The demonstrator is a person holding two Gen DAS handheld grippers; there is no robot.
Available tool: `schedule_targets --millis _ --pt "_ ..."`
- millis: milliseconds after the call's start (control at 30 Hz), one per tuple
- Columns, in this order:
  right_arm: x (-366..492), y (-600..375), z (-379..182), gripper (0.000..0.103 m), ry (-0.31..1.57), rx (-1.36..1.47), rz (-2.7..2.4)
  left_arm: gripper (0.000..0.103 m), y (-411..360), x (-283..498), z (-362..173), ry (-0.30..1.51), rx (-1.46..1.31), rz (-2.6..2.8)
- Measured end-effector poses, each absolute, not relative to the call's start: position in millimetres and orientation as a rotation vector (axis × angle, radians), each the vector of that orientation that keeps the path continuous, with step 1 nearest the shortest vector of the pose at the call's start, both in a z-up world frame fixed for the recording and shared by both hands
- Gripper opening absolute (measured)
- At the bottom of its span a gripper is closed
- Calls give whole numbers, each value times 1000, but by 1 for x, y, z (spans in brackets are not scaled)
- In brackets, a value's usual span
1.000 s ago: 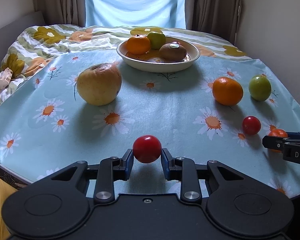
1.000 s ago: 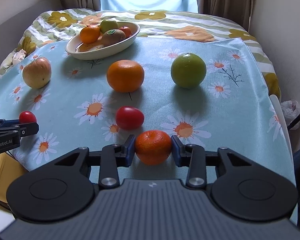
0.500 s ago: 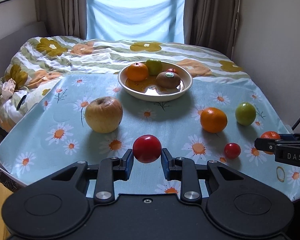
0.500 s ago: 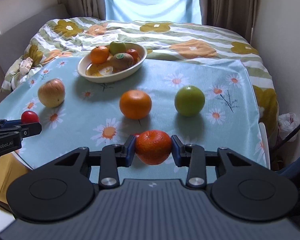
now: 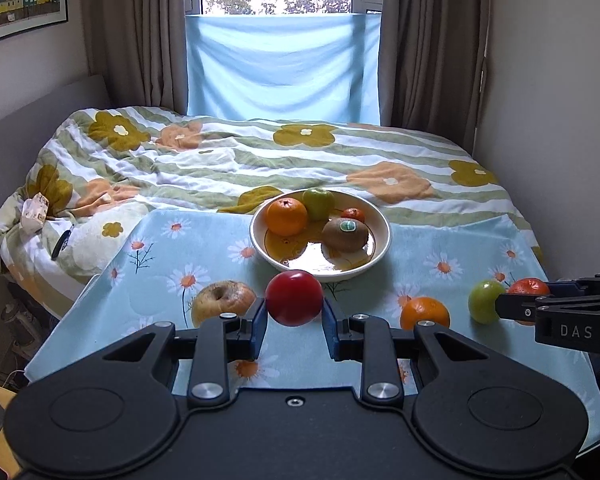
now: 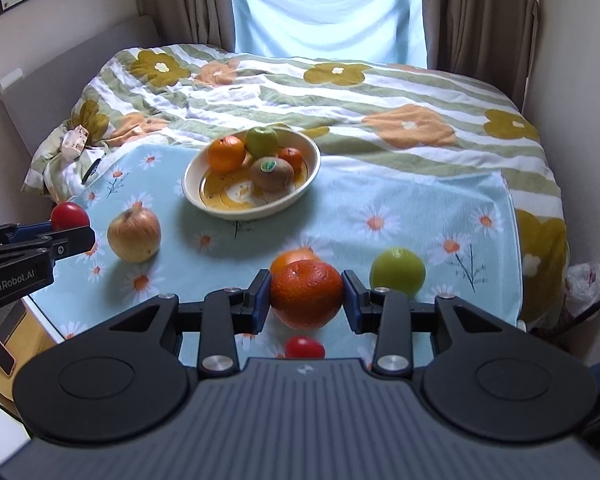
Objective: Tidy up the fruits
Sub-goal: 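Carry the tomato over the bowl with the left tool while the right tool carries the tangerine, then open the left tool to drop the tomato in the bowl while the right tool drops the tangerine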
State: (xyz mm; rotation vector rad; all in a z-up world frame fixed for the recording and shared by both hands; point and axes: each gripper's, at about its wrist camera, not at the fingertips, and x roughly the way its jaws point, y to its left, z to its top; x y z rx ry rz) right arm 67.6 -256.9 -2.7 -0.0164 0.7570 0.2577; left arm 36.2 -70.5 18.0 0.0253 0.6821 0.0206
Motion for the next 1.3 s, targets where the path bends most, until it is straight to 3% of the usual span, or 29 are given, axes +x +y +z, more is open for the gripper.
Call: schedule_targets --millis 633,1300 --pt "184 -215 16 52 743 25 223 33 -55 163 13 725 64 -64" --pt "282 -207 -24 52 828 103 98 33 -69 287 -47 836 174 -247"
